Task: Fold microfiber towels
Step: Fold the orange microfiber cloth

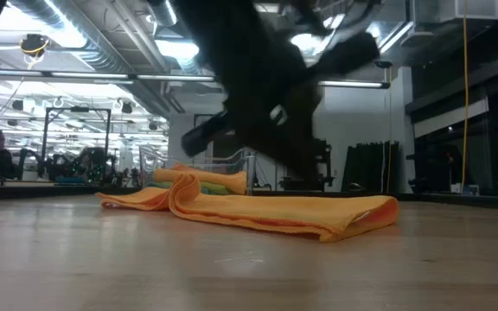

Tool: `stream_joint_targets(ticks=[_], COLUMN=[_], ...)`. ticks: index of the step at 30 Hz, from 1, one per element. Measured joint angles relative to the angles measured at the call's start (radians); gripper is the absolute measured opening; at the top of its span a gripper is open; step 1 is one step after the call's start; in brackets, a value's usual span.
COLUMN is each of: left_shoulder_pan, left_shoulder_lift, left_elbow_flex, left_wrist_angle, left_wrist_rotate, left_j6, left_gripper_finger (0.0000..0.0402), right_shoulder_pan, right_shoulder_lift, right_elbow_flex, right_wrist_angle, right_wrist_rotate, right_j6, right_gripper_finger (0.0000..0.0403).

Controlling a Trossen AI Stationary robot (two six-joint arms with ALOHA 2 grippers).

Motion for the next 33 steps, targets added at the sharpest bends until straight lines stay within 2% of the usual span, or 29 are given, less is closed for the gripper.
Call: stream_joint_targets(ticks=[2,8,15,18,23,29,33], left_shoulder_pan=[0.013,0.02,-0.091,-0.145,-0.195,-0.216,-0.243], left_shoulder_lift=[0.008,0.061,0.055,0.053,0.054,0.046,0.043], left_elbow_flex=[-0.008,-0.004,-0.003,-0.004,0.022,0.151,0.236], left_wrist_angle=[-0.017,0.021,0.008,0.001,-0.018,-0.029,-0.02], left_wrist_rotate=[0.017,0.178,0.314,0.305,0.203,0.19,0.19], left_j6=[0.017,0.005,-0.101,-0.16,-0.192,0.009,0.174], left_gripper_finger=[0.0002,0.0,0.0,0.0,0.0,0.0,0.0], right_shoulder_pan=[0.0,0.0,0.0,0.0,0.0,0.0,0.018], right_shoulder_lift=[0.0,0.0,0.0,0.0,0.0,0.0,0.0], right_elbow_flex=[0.0,0.0,0.0,0.0,0.0,0.0,-0.043], right_wrist_angle=[0.0,0.0,0.0,0.0,0.0,0.0,0.003], right_wrist_rotate=[0.0,-0.016,-0.027,-0.027,-0.027,-0.069,-0.093], right_j6=[0.002,0.003,-0.001,-0.001,-0.002,0.006,0.077], right_gripper_finger=[0.0116,0.0116,0.0116,0.0116,0.0116,0.0116,0.0116])
